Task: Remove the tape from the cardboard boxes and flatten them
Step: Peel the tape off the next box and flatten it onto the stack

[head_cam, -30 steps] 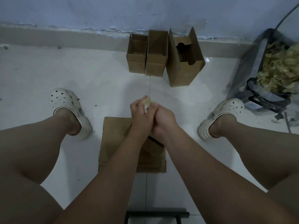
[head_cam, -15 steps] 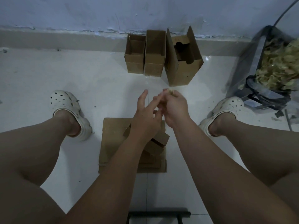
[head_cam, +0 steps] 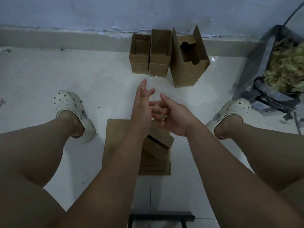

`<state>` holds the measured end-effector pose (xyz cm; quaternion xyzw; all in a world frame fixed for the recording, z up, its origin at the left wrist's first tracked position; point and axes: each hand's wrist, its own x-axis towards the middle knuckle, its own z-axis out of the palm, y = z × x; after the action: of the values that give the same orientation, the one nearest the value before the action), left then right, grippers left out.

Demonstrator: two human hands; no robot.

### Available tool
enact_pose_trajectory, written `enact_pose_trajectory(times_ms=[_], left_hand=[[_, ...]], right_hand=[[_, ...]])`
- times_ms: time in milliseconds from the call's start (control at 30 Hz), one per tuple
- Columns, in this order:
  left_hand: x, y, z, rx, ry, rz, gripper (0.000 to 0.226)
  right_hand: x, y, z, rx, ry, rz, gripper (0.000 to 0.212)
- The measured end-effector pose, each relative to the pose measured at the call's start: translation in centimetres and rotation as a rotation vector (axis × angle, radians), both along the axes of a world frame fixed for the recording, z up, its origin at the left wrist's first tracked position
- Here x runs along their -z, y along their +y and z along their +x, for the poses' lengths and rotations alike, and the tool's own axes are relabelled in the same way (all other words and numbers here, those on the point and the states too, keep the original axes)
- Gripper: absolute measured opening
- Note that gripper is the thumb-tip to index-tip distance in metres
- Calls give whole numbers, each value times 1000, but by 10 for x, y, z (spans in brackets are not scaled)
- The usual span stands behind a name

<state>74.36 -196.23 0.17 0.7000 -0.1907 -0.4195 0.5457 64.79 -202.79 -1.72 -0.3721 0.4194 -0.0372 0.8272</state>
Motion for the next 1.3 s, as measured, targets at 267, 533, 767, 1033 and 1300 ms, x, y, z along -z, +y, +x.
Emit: enact_pose_trajectory(times_ms=[267, 533, 767, 1033, 1300], left_hand=[[6, 6, -6, 196, -323, 69, 67], [14, 2, 3, 68, -395, 124, 38], [28, -3, -16, -11, -148, 251, 21], [14, -42, -41, 55, 225, 229, 17], [6, -95, -66, 166, 377, 258, 17]], right_hand=[[-3, -11, 1, -239, 229, -550, 17], [12, -4, 0, -60, 471, -575, 37], [19, -26, -1, 393, 598, -394, 47], [13, -79, -22, 709, 401, -307, 23], [25, -137, -65, 885, 466, -253, 38]])
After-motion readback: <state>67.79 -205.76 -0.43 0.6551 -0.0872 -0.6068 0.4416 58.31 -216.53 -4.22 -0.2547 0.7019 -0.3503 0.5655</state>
